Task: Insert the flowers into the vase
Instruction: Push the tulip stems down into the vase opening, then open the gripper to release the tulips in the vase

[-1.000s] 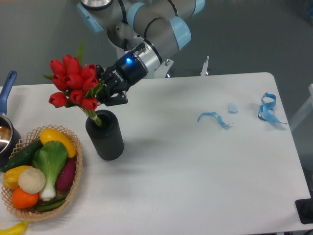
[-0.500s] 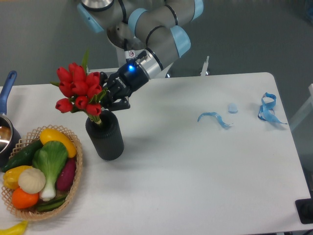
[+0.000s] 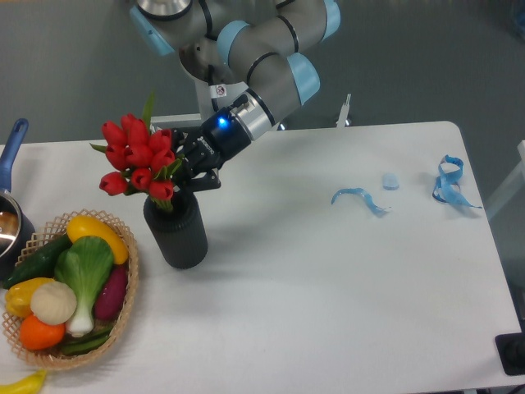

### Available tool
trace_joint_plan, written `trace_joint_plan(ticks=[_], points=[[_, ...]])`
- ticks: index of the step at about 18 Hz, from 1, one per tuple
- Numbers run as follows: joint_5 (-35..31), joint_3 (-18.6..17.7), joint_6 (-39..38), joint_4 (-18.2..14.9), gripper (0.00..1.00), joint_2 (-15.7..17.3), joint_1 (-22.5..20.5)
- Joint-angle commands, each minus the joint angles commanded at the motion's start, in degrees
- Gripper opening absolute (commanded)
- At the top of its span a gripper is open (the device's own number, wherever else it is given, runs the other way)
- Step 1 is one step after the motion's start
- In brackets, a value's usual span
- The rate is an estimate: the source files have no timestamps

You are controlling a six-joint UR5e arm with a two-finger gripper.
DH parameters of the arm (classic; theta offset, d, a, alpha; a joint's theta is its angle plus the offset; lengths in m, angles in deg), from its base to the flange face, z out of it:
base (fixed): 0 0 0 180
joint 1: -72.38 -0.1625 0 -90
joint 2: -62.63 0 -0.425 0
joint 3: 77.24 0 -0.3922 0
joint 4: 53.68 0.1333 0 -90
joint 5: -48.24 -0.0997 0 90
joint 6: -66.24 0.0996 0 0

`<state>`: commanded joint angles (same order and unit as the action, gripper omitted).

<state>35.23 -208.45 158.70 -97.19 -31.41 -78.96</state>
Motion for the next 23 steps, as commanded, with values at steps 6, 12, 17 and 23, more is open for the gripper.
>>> trace_joint_plan(ticks=[6, 12, 17, 23], points=[[0.0, -0.7, 0.09, 0.0, 0.54, 0.0, -1.41], [0.0, -0.7, 0.0, -0.09, 0.63, -0.35, -1.41], [0.0, -0.97, -0.52, -0.26, 0.87, -0.35, -1.67], [0.09, -1.76, -0.79, -0.35, 1.0, -0.26, -4.31]])
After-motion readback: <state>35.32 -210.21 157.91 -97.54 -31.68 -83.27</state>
